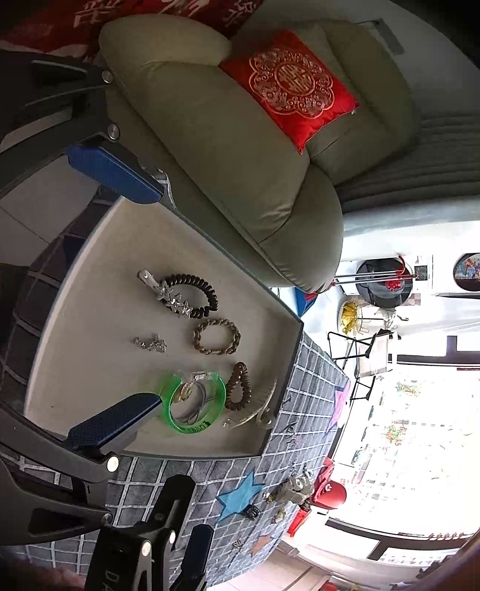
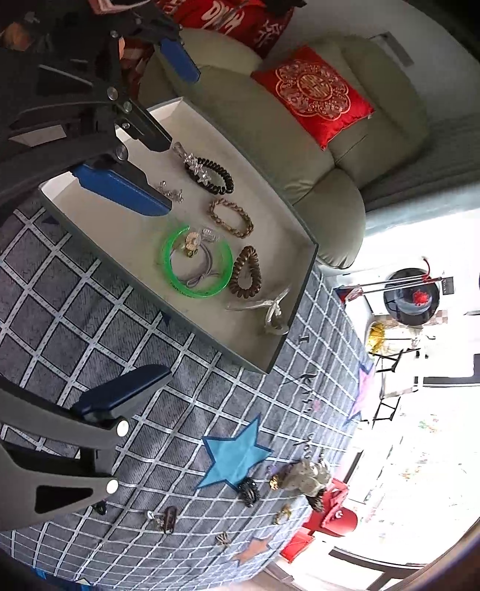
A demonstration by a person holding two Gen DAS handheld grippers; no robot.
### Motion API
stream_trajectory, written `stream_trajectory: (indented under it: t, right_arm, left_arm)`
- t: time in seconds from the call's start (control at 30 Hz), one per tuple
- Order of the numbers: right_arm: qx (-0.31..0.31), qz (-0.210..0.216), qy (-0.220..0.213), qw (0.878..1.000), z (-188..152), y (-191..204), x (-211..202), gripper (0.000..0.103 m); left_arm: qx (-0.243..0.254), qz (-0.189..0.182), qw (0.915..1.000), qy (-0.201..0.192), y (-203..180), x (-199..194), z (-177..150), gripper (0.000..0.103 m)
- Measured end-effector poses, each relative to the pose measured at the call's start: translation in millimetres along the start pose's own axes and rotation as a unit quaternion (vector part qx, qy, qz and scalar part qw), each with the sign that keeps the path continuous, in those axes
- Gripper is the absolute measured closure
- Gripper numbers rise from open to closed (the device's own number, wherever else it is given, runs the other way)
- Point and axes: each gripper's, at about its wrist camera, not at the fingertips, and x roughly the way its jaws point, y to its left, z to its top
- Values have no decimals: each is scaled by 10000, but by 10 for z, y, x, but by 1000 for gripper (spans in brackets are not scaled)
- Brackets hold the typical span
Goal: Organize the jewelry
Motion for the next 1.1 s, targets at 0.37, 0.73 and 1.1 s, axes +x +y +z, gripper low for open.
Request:
stream_trajectory:
  t: [0.37,0.73,1.1]
  right_arm:
    - [60,-75,-298,9995,-120,99,-261,0]
    - [141,-368,-455,9982,-280,104,-457,0]
    - [190,-580,-555,9966,-419,93,-466,0]
  left_arm:
    - [-177,97,9998,-43,124,-260,-119,0]
    - [-246,330,9991,-89,221,-407,-249,0]
    - [-235,445,9987,-79,217,-477,-337,0]
